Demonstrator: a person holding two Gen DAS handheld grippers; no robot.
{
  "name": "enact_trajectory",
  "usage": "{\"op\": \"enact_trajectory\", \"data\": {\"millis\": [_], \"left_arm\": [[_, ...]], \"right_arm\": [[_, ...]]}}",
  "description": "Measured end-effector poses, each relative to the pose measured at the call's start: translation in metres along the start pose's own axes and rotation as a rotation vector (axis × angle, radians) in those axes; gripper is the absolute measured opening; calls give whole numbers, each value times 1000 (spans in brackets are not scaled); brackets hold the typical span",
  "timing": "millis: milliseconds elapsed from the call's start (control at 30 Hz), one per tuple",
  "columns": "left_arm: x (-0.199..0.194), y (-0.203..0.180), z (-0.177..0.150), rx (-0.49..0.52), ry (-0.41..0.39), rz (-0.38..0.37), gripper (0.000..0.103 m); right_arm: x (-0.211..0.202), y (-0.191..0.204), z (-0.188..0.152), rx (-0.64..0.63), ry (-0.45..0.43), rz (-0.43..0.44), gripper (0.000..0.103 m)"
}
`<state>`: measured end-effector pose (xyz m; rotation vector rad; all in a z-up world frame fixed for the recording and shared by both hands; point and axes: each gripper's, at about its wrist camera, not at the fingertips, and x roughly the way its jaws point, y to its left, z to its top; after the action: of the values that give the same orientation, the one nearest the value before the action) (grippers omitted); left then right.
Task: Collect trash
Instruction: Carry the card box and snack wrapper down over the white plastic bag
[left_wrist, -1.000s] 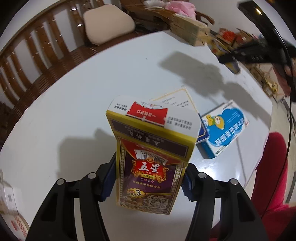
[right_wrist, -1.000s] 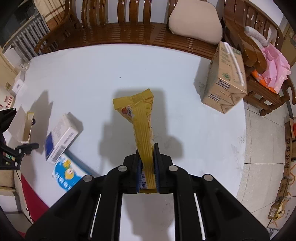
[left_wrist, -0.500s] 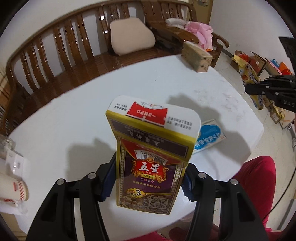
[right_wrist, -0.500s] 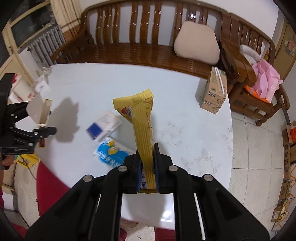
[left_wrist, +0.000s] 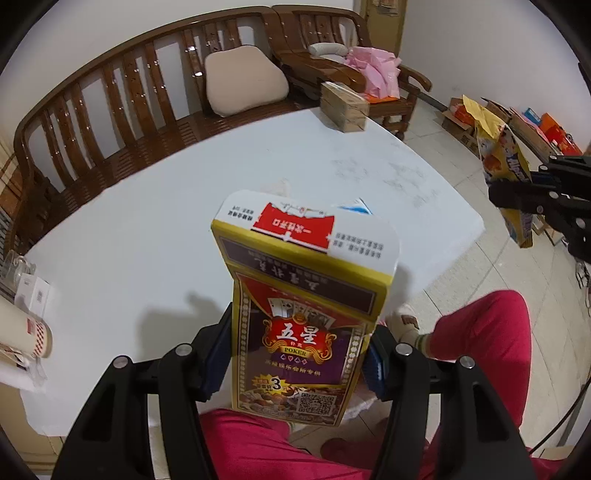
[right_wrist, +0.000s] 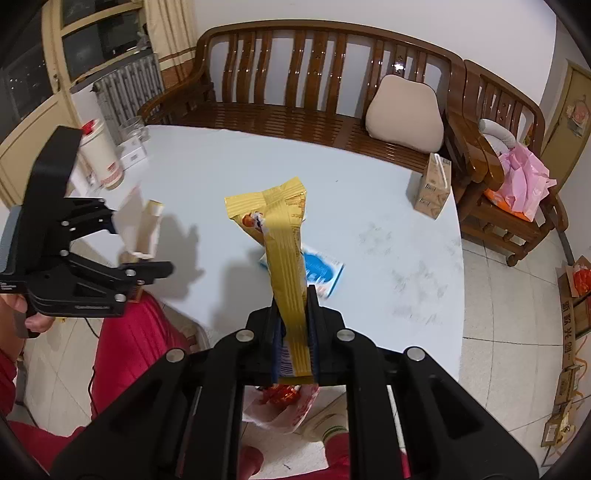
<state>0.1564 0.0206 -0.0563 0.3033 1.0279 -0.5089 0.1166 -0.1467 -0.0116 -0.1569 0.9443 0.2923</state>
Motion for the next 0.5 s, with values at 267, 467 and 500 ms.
{"op": "enact_trajectory", "data": {"millis": [267, 467, 500], "left_arm": [[-8, -32, -36, 16, -26, 3, 57], [-12, -56, -59, 30, -52, 18, 58], [-13, -58, -62, 33, -54, 17, 58]], "right_arm": [[-10, 28, -39, -19, -3, 13, 12], [-14, 47, -66, -38, 5, 20, 12], [-14, 49, -68, -38, 7, 21, 12]]}}
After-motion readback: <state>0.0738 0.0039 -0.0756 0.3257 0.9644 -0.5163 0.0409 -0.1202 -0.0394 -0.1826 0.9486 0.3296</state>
